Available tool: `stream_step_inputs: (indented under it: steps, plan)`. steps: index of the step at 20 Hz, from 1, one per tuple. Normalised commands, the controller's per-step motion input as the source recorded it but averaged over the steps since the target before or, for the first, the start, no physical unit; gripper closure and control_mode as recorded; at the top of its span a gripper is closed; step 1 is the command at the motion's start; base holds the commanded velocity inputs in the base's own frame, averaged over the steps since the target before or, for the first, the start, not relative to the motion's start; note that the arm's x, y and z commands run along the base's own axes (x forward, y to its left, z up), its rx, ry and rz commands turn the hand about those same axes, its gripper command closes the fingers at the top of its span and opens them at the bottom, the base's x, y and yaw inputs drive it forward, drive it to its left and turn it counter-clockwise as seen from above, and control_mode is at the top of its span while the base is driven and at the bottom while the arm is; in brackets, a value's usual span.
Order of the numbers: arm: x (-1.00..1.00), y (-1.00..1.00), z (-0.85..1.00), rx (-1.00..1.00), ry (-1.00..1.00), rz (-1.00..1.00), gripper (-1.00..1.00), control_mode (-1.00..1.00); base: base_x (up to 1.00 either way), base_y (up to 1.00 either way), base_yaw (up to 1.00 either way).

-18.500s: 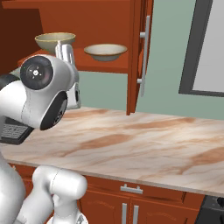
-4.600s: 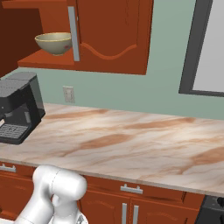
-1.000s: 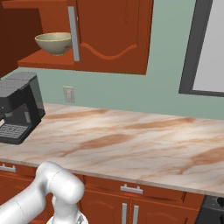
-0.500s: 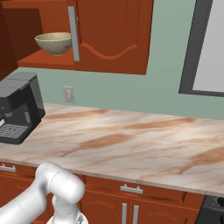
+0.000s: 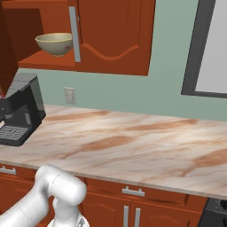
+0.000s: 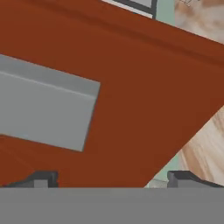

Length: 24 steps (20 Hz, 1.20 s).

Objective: Open the cabinet. Pick the bowls from the counter and place them in the cabinet. Then close the cabinet.

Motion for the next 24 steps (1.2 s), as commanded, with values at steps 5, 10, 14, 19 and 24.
stream_step_inputs:
  steps: [5, 10, 14, 19, 24]
  plan:
    - [0.65, -0.60, -0.31, 0.21, -0.06, 0.00, -1.00, -1.00, 0.00, 0.00, 0.00]
    - [0.84, -0.46, -0.31, 0.19, -0.08, 0.00, -1.00, -1.00, 0.00, 0.00, 0.00]
    - [0.89, -0.17, -0.19, 0.13, -0.10, 0.00, -1.00, -1.00, 0.00, 0.00, 0.00]
    - [0.86, -0.01, -0.03, 0.10, -0.07, -0.06, -1.00, -1.00, 0.00, 0.00, 0.00]
    - [0.88, 0.00, 0.00, 0.13, 0.01, -0.10, -1.00, -1.00, 0.00, 0.00, 0.00]
